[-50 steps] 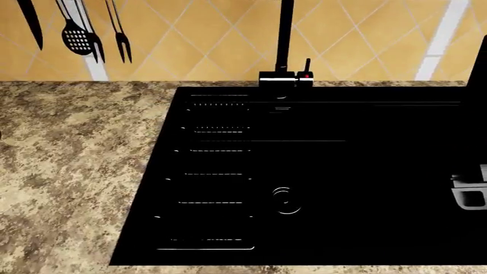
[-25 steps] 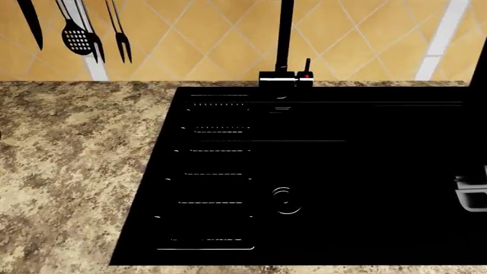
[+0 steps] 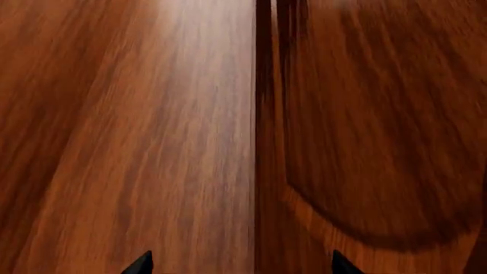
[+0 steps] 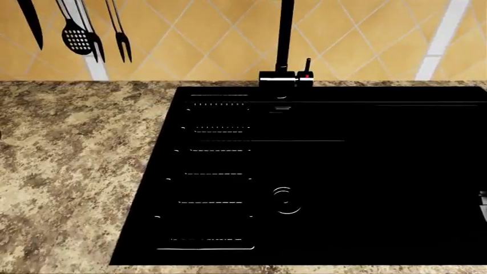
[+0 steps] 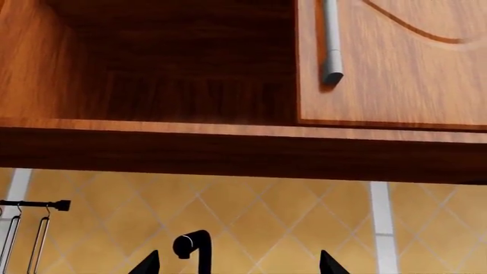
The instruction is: Pick the kettle from the counter and place it on the tray. Then pick the mug from the cabinet and place it on the tray. Then close the cabinet doors.
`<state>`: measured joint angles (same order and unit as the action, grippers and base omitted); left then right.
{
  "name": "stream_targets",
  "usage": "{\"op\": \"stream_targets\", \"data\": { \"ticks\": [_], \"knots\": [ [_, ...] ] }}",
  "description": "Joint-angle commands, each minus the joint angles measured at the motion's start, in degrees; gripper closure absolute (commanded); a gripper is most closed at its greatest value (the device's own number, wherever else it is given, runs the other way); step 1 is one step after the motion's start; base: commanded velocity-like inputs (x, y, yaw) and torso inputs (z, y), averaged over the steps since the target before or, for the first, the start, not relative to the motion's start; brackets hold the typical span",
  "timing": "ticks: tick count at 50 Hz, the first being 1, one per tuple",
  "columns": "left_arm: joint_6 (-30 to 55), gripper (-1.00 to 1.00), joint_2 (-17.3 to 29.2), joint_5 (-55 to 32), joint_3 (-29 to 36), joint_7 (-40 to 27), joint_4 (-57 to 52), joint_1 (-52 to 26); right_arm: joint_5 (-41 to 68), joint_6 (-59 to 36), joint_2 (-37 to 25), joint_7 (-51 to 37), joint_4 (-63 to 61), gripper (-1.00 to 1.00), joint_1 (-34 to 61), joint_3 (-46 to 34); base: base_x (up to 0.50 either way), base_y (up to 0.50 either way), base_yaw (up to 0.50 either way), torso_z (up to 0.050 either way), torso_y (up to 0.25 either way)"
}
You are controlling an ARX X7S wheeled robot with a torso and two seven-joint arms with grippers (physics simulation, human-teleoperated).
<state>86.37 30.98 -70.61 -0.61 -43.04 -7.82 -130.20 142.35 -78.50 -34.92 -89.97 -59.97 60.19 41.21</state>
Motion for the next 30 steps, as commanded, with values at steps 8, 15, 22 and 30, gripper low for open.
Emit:
{"op": "stream_targets", "data": {
  "ticks": [8, 15, 22, 30],
  "knots": [
    [-6.78, -1.00, -13.94, -5.36, -3.80, 0.53, 3.75, 2.85, 1.56, -2.09, 1.18, 0.00, -0.03, -1.00, -2.01, 3.43, 0.00, 0.00, 0.00, 0.001, 0.000],
    [-10.57, -1.00, -17.94, -5.99, -4.77, 1.31, 6.51, 3.31, 1.98, -2.03, 1.96, 0.00, -0.03, -1.00, -2.26, 4.03, 0.00, 0.00, 0.00, 0.001, 0.000],
    [-12.83, -1.00, -20.48, -4.85, -2.59, 4.05, 8.57, 2.70, 2.17, -1.90, 2.07, 0.00, -0.03, -1.00, -1.84, 3.35, 0.00, 0.00, 0.00, 0.000, 0.000],
    [-14.56, -1.00, -21.87, -3.29, -0.25, 5.64, 9.77, 2.96, 2.63, -0.54, 0.86, 0.00, -0.03, -1.00, -0.92, 2.57, 0.00, 0.00, 0.00, 0.001, 0.000]
  ]
}}
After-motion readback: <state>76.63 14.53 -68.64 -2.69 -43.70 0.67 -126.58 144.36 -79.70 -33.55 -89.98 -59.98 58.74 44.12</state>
